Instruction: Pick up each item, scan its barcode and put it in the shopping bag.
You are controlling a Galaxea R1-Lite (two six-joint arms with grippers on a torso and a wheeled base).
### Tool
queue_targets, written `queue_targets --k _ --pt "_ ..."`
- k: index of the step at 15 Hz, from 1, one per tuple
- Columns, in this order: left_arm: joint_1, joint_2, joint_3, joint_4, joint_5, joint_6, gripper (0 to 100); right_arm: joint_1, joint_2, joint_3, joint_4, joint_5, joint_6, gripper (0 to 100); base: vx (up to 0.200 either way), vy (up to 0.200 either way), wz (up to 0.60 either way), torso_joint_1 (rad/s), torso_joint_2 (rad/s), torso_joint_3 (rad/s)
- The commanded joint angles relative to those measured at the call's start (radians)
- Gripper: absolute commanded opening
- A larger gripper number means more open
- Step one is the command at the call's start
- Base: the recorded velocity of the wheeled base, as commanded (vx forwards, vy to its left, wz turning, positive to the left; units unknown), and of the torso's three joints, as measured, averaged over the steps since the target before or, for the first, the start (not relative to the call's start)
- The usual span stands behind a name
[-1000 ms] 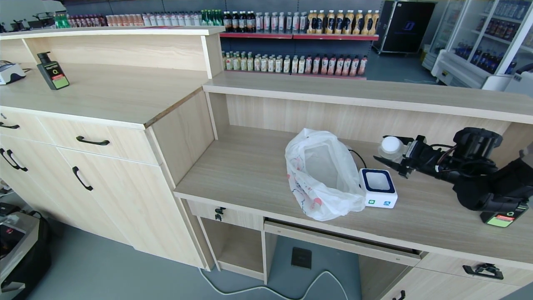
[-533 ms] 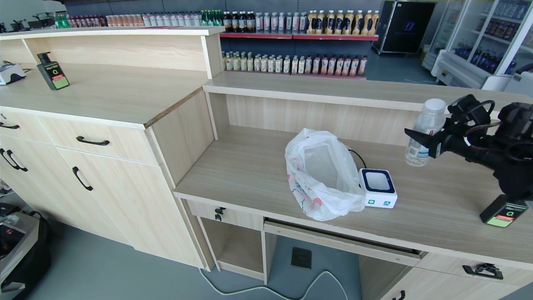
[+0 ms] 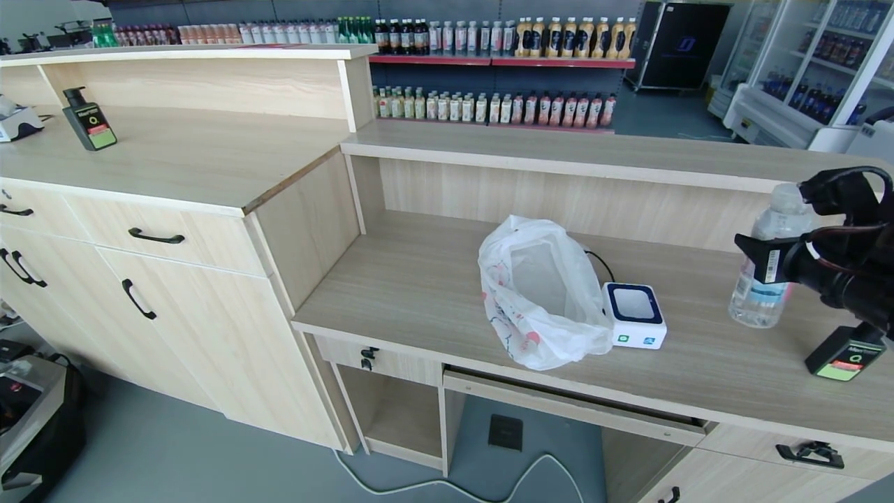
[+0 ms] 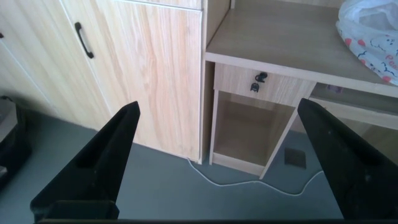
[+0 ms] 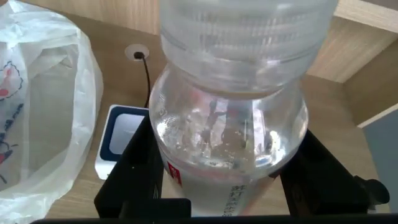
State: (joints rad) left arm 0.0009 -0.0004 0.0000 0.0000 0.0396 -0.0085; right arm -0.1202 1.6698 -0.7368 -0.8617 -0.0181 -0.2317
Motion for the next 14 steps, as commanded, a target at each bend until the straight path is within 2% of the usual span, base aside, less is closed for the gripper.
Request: queue_targets --k 1,4,9,10,12,14 --pt "0.001 0.0 0.0 0.0 0.0 -0.001 100 0.014 -0.059 0.013 0.003 0.0 0.003 0 0.0 0.0 0.6 0.002 0.0 0.007" --pt "0.001 0.0 0.0 0.0 0.0 0.001 100 0.036 -0.048 -0.012 -0.017 -0.002 0.031 0 0.0 0.0 0.6 0.002 0.0 0.004" --pt "0.001 0.0 0.0 0.0 0.0 0.001 100 0.034 0.059 -0.058 -0.068 0.0 0.074 0 0.0 0.0 0.0 0.0 0.0 0.0" --pt "0.001 0.0 0.0 0.0 0.0 -0.001 100 0.039 0.145 -0.102 -0.132 0.006 0.124 0 0.0 0.0 0.0 0.0 0.0 0.0" --pt "0.001 0.0 0.0 0.0 0.0 -0.001 100 0.054 0.226 -0.124 -0.186 0.041 0.134 0 0.0 0.0 0.0 0.0 0.0 0.0" --pt "0.001 0.0 0.0 0.0 -0.001 -0.001 100 0.079 0.3 -0.134 -0.267 0.119 0.157 0 0.0 0.0 0.0 0.0 0.0 0.0"
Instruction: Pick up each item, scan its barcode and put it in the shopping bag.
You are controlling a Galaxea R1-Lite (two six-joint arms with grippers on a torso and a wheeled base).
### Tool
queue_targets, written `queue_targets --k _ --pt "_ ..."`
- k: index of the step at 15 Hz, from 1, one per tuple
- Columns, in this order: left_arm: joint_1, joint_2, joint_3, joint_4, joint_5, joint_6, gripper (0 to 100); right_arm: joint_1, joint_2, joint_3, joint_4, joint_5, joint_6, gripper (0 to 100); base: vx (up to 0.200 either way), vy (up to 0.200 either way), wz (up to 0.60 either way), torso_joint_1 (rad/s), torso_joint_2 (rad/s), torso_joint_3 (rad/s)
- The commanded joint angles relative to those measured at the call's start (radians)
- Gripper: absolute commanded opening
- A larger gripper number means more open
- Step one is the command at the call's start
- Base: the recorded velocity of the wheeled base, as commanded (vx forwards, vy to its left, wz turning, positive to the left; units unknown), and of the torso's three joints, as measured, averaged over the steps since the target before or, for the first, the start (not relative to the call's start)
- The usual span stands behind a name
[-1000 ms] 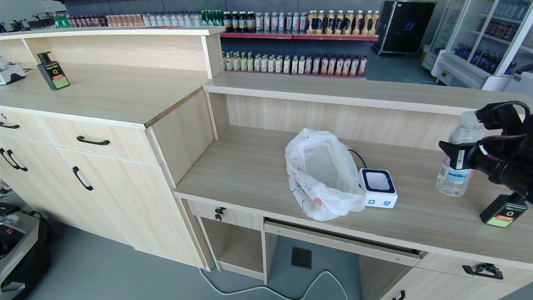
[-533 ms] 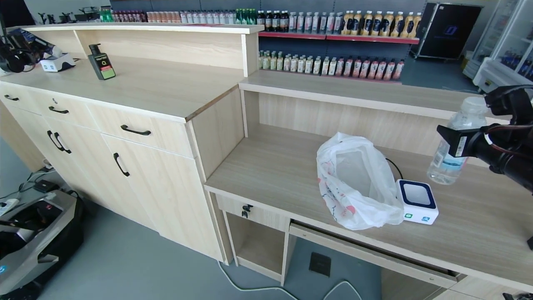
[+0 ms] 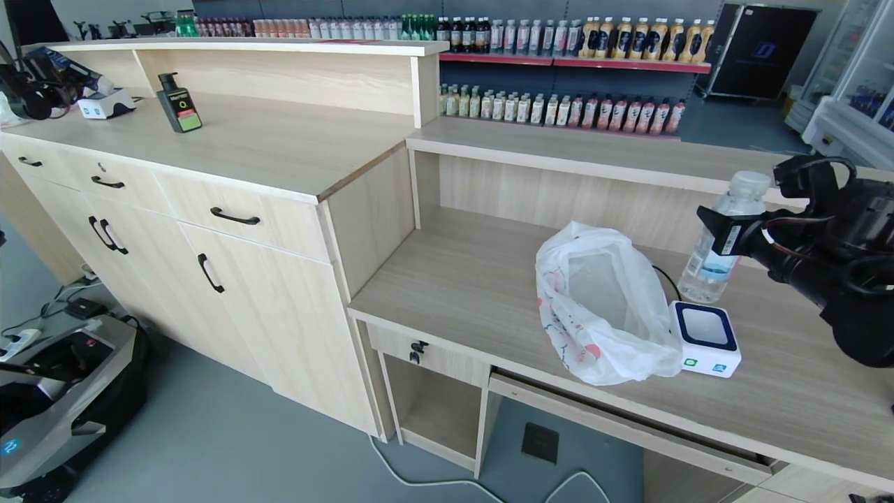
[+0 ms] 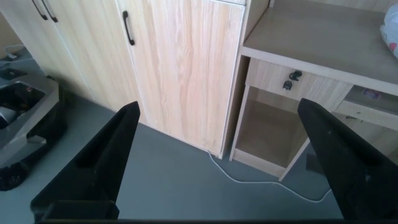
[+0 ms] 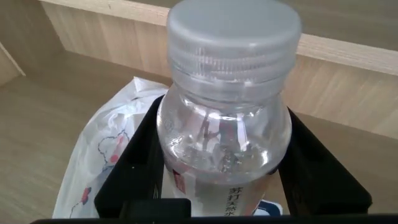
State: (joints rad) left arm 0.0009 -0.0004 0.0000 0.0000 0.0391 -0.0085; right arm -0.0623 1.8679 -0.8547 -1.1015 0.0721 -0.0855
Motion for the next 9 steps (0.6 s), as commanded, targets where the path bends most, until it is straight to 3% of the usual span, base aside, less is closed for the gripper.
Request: queue_targets --k 1,9 --pt "0.001 0.0 0.0 0.0 0.001 -0.001 100 0.029 0.139 -0.021 -0.051 0.038 0.004 0 0.0 0.0 0.0 0.0 0.0 0.0" --pt "0.001 0.0 0.0 0.0 0.001 -0.001 100 0.064 0.34 -0.159 -0.14 0.04 -0.007 0 0.0 0.0 0.0 0.0 0.0 0.0"
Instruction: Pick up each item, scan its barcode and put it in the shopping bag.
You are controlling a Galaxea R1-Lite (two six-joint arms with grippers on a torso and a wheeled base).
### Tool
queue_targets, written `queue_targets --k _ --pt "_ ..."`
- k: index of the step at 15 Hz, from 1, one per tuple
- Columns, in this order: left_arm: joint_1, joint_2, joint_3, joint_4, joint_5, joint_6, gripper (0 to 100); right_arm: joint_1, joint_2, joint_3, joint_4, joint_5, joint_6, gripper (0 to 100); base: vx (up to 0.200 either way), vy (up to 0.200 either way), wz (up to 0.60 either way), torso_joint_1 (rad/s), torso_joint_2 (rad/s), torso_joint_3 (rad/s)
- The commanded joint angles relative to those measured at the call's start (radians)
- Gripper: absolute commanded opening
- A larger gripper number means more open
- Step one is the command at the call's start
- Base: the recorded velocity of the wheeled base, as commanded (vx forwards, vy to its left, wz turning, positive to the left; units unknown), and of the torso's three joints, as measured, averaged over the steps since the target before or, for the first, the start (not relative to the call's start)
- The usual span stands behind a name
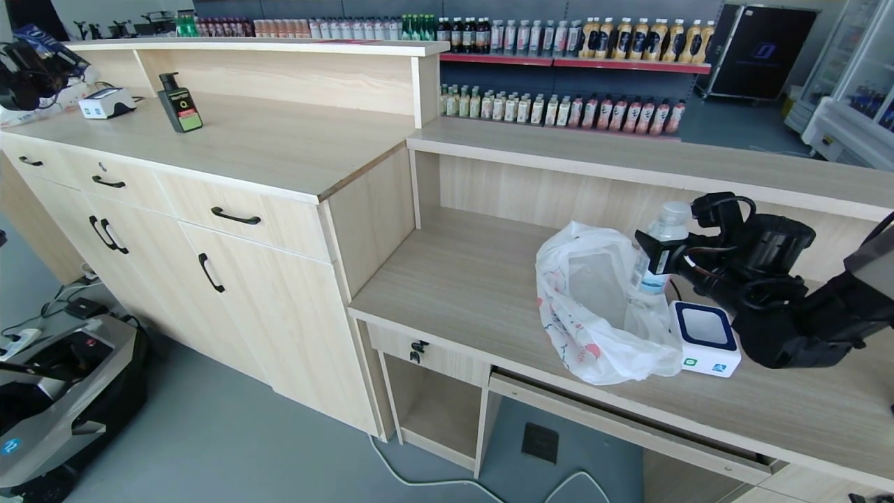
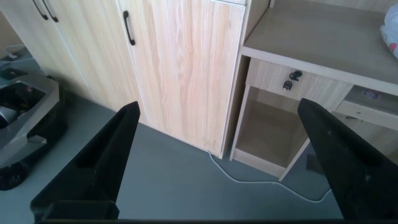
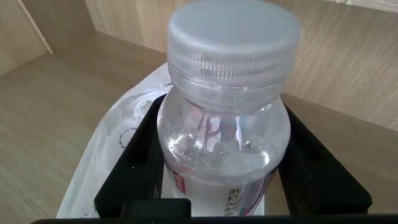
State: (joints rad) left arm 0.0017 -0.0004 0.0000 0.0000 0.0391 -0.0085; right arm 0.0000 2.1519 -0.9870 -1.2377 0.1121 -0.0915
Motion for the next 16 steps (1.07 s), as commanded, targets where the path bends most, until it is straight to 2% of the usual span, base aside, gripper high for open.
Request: queue_targets --k 1,6,16 --pt "0.0 0.0 0.0 0.0 0.001 0.001 100 0.002 0.071 -0.048 -0.003 0.0 -0.002 0 0.0 0.0 0.0 0.0 0.0 0.0" --pt "0.0 0.0 0.0 0.0 0.001 -0.001 100 0.003 0.155 -0.165 -0.054 0.006 0.004 0 0.0 0.0 0.0 0.0 0.0 0.0" --pt "0.0 0.0 0.0 0.0 0.001 -0.001 100 0.032 0.304 -0.294 -0.068 0.046 -0.001 0 0.0 0.0 0.0 0.0 0.0 0.0"
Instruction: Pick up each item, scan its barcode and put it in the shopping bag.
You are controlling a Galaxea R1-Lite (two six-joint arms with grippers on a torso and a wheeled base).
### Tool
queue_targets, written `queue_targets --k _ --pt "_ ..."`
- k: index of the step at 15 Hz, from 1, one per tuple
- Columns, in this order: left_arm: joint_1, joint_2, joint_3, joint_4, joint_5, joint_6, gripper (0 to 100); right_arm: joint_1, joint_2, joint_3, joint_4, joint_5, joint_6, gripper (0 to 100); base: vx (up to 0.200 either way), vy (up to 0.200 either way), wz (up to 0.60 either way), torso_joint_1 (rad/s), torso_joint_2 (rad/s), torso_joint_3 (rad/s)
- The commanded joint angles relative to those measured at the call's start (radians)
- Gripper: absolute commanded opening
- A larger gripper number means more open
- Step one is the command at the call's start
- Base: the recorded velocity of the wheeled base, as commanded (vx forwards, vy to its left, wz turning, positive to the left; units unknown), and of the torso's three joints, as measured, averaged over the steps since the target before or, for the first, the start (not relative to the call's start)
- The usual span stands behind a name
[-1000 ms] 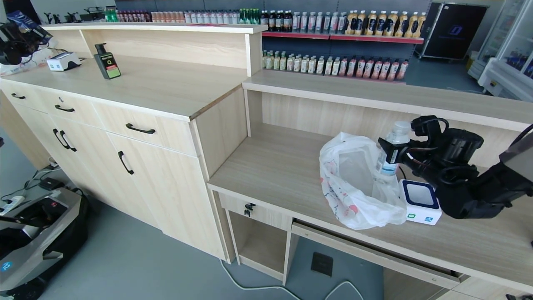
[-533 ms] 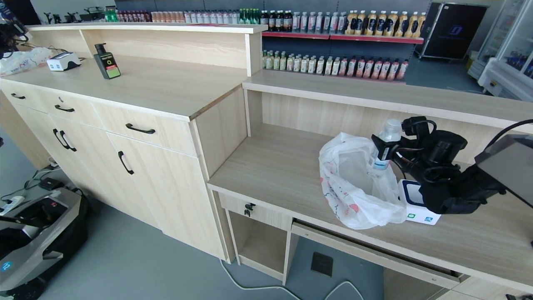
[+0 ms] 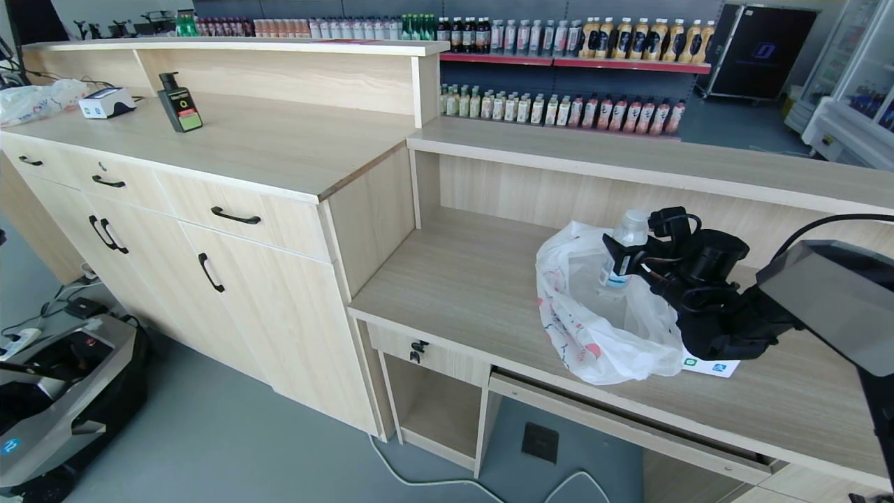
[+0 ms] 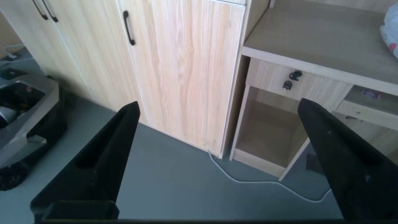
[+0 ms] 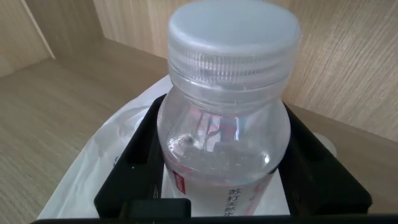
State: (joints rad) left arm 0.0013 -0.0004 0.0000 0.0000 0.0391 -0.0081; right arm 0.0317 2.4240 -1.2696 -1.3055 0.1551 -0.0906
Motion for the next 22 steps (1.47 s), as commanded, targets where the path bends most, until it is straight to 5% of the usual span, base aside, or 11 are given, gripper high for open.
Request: queue_targets --k 1,22 --pt "0.0 0.0 0.0 0.0 0.001 -0.001 100 0.002 0.041 -0.011 -0.003 0.003 -0.004 0 0.0 0.0 0.0 0.0 0.0 0.0" --pt "0.0 0.0 0.0 0.0 0.001 -0.001 100 -0.036 0.148 -0.132 0.005 0.046 -0.035 0 0.0 0.0 0.0 0.0 0.0 0.0"
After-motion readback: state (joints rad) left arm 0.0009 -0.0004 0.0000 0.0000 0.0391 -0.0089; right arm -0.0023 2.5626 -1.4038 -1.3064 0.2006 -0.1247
